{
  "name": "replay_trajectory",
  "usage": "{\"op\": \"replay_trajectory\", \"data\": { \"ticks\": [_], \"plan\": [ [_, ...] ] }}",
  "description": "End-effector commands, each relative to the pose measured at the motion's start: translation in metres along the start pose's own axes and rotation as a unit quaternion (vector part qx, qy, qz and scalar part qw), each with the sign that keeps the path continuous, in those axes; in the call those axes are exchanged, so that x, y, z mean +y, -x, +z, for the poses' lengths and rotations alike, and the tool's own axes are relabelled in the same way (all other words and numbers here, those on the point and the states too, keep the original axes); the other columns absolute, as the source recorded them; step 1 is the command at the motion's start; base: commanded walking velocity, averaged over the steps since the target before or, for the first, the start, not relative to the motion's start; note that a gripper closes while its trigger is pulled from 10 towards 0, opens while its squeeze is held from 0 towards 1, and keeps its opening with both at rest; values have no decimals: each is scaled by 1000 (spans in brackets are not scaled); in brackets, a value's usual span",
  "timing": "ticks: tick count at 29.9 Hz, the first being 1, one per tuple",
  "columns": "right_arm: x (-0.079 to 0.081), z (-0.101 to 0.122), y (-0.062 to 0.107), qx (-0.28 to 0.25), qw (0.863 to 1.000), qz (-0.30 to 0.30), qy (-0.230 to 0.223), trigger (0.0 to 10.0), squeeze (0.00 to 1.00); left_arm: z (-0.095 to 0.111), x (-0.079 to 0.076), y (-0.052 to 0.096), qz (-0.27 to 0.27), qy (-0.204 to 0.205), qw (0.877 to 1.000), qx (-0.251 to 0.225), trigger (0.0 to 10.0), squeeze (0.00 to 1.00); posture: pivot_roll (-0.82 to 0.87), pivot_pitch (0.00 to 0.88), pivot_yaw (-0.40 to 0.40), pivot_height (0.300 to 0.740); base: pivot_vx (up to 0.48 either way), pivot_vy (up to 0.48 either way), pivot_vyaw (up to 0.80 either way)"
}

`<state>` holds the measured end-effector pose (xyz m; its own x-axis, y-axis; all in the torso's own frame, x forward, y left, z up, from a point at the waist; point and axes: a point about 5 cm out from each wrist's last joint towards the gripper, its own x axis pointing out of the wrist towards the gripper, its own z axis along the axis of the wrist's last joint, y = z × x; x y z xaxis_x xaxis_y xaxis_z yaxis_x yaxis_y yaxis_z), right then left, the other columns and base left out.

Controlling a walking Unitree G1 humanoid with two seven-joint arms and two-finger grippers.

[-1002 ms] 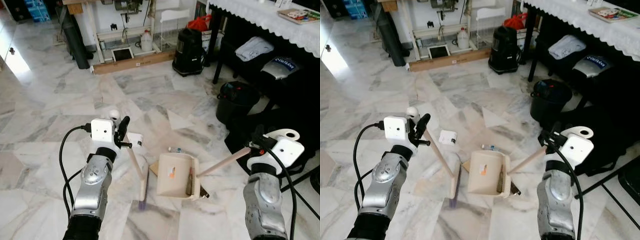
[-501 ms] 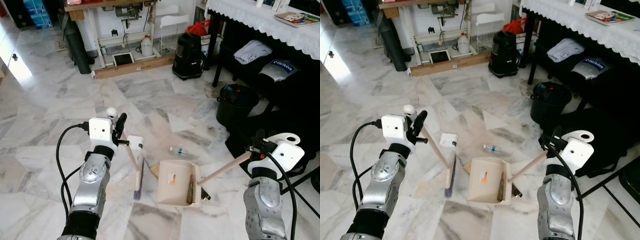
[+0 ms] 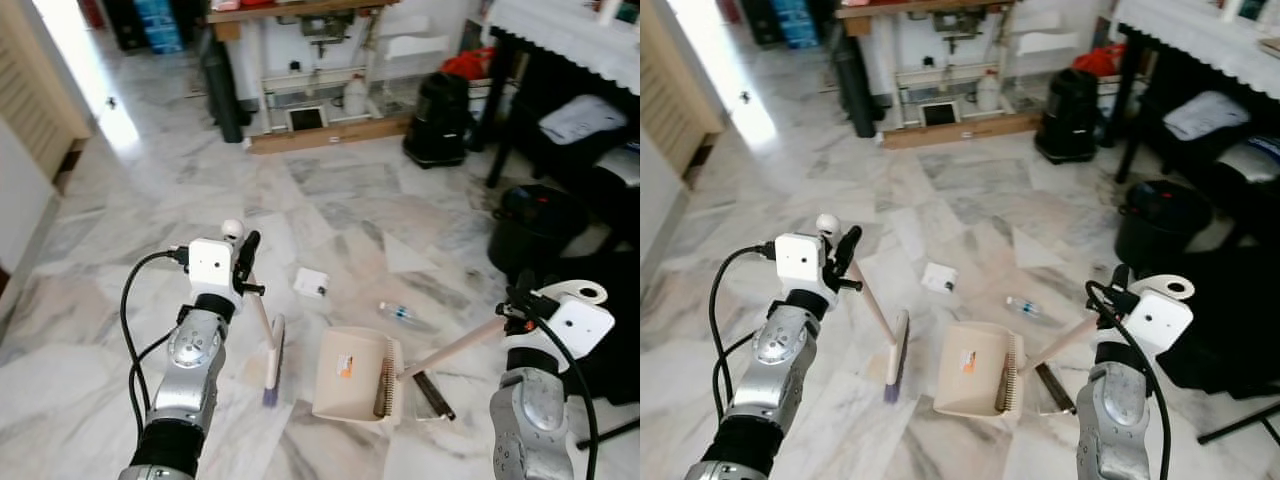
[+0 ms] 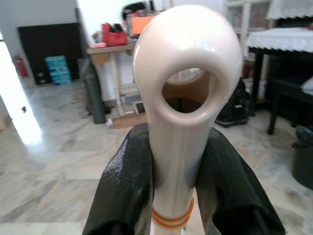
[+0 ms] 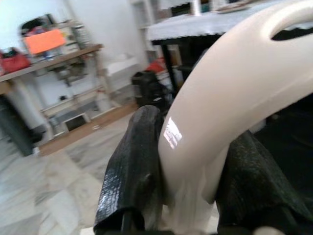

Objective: Sweep floor

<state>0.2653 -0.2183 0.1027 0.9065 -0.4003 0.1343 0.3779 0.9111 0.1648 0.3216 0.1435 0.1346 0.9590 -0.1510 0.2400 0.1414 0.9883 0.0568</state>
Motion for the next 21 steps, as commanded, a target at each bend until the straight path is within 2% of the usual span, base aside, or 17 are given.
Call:
{"op": "replay_trajectory", "data": {
  "ticks": [1, 6, 21],
  "plan": [
    [7, 12, -4, -29, 999, 11, -13, 10000, 0, 13, 5, -4, 7, -14, 999, -35, 10000, 0, -80, 0, 54, 740, 0, 0, 794],
    [14, 14, -7, -28, 999, 24, -15, 10000, 0, 12, 7, -2, 15, -21, 999, -33, 10000, 0, -74, 0, 44, 740, 0, 0, 794],
    [5, 27, -23, -44, 998, 35, 1, 10000, 0, 11, -3, -1, 29, -28, 998, -41, 10000, 0, -55, 0, -14, 740, 0, 0, 794]
  ]
}}
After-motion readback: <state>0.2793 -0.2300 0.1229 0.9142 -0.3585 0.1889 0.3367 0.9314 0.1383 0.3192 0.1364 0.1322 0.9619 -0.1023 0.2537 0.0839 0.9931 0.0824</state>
